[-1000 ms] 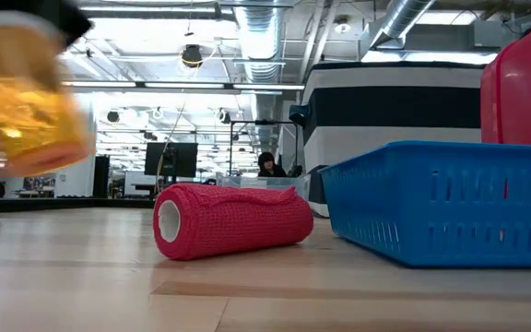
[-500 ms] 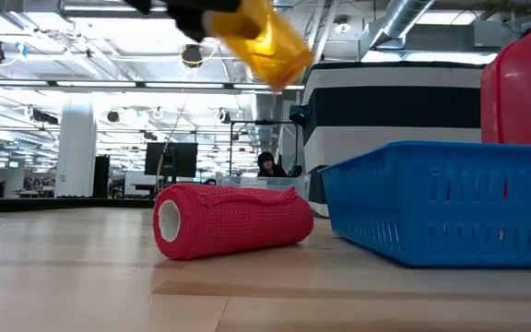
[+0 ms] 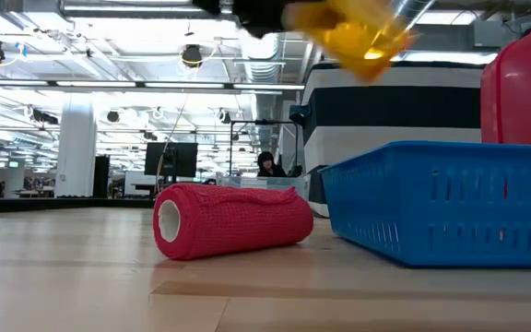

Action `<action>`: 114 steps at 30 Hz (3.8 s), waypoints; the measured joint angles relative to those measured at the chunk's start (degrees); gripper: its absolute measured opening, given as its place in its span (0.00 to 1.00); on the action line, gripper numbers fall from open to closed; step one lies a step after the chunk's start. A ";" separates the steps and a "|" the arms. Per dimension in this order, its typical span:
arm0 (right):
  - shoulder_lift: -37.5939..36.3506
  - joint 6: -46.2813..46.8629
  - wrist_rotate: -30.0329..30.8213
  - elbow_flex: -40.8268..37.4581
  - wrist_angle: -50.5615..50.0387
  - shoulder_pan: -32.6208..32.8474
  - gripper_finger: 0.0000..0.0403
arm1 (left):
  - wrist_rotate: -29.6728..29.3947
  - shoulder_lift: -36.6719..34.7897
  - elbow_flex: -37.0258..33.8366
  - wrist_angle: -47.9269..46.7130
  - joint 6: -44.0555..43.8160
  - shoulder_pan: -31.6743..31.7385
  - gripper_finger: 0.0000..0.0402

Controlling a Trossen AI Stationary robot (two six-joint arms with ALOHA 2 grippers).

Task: Pick & Place Medicine items
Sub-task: Put the bottom orange pill bottle into the blue bin, then put the orange pill bottle into the blue bin

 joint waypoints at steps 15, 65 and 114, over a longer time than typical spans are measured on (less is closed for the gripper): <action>0.00 0.22 0.46 0.00 -0.30 1.53 0.62 | 1.92 11.32 8.18 -1.19 1.80 1.70 0.52; 0.02 1.55 1.34 0.00 -2.39 1.51 0.62 | -5.96 9.93 8.15 0.80 10.80 7.59 0.63; 2.13 54.96 -21.06 14.51 -65.77 -59.66 0.62 | 6.44 -59.86 -32.65 9.58 42.32 -23.51 0.67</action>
